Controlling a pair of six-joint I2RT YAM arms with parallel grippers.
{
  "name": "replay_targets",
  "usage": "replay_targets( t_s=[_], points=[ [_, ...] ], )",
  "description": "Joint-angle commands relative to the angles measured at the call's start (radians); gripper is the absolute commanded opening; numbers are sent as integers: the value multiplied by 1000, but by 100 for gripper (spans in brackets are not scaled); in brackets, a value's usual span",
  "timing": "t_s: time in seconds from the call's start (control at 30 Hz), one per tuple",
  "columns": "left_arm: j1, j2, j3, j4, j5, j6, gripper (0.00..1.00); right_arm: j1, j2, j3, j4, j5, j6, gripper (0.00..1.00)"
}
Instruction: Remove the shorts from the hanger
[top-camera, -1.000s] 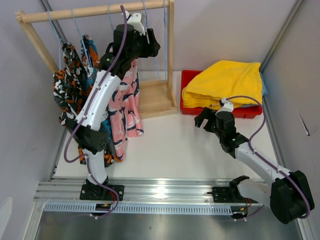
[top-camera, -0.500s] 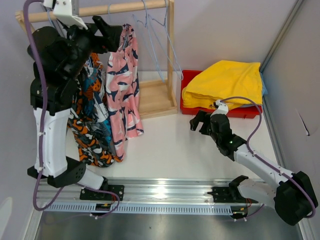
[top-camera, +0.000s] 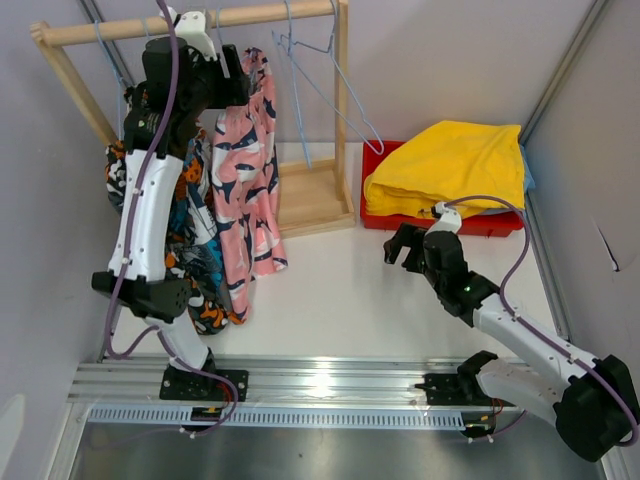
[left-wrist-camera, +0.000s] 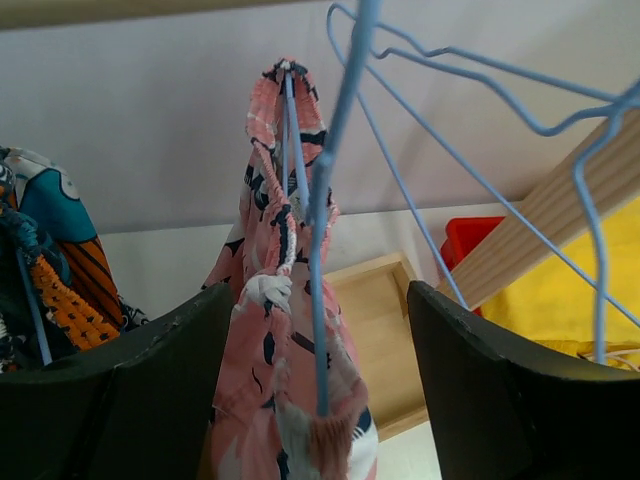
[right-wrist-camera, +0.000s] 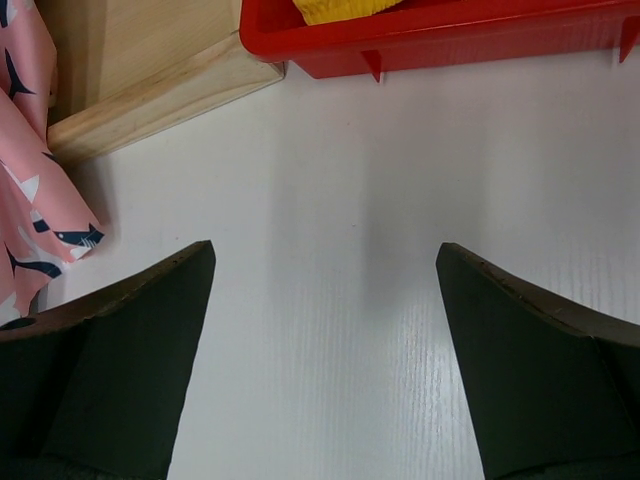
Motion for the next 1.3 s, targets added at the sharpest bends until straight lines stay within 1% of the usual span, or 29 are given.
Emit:
replay_targets(
  t_s=[0.0, 0.13, 0.27, 0.37, 0.4, 0.47, 0.67, 0.73, 0.77, 0.8, 0.87, 1.1, 1.27],
  points=[
    [26, 13, 91, 6, 31, -22, 76, 6, -31, 0, -1, 46, -7, 100],
    [30, 43, 110, 4, 50, -25, 73, 4, -27, -12, 10, 48, -9, 100],
    [32, 63, 106, 1, 44, -22, 63, 5, -18, -23, 27, 48, -7, 100],
    [35, 74, 111, 3, 56, -23, 45, 5, -10, -31, 36, 45, -6, 99],
    [35, 83, 117, 1, 57, -25, 35, 4, -5, -32, 35, 46, -6, 99],
    [35, 91, 122, -3, 60, -28, 28, 4, -4, -32, 38, 46, -7, 100],
    [36, 97, 120, -14, 59, -26, 27, 1, -8, -40, 39, 51, -12, 100],
    [35, 96, 116, -16, 59, -25, 23, 2, -7, -43, 45, 49, -9, 99],
    [35, 94, 114, -17, 59, -23, 17, -1, -7, -43, 47, 48, -9, 99],
    [35, 94, 113, -19, 56, -23, 13, 1, -7, -46, 50, 46, -7, 100],
    [36, 94, 111, -20, 50, -25, 0, -1, -5, -49, 53, 43, -4, 99],
    [33, 41, 143, -17, 59, -28, 0, -1, -7, -55, 58, 39, -3, 99],
    [33, -44, 188, -19, 85, -32, 0, -1, -22, -3, 50, 37, -58, 100]
  ],
)
